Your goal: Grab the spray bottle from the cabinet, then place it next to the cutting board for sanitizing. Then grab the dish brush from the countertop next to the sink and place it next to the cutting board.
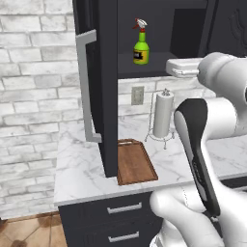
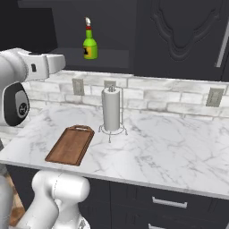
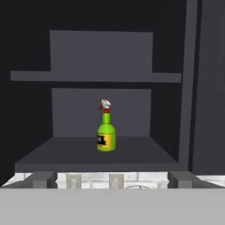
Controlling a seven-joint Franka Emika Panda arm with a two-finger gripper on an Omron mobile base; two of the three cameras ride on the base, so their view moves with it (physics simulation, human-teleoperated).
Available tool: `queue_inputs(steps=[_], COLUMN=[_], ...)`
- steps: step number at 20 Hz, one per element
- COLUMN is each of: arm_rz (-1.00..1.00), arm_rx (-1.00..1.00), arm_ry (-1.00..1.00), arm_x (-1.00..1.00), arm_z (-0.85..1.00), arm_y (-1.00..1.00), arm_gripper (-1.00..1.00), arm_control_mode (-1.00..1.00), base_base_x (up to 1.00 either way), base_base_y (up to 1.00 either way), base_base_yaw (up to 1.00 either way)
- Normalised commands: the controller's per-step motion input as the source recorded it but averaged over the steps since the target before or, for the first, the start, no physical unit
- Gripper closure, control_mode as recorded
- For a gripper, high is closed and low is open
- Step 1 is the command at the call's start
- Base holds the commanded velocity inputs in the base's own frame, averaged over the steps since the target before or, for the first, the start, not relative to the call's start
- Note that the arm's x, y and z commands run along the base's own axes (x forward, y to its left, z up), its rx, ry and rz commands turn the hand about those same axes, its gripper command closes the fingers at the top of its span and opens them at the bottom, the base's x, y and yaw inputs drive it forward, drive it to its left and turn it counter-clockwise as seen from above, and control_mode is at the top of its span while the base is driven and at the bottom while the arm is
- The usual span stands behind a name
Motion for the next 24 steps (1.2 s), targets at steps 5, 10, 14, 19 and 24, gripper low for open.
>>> queue_inputs(steps=[5, 10, 14, 19, 24], arm_rz=[0.0, 0.0, 0.0, 0.0, 0.0], arm_rx=[0.0, 0.0, 0.0, 0.0, 0.0], arm_ry=[0.0, 0.0, -0.02, -0.04, 0.0], arm_x=[0.4, 0.4, 0.42, 0.36, 0.29], arm_z=[0.0, 0.0, 0.0, 0.0, 0.0], arm_y=[0.0, 0.0, 0.0, 0.0, -0.01], arm_gripper=[-1.0, -1.0, -1.0, -1.0, -1.0], arm_control_mode=[-1.0, -1.0, -1.0, -1.0, -1.0], base_base_x=[0.0, 0.0, 0.0, 0.0, 0.0], base_base_y=[0.0, 0.0, 0.0, 0.0, 0.0], base_base_yaw=[0.0, 0.0, 0.0, 0.0, 0.0])
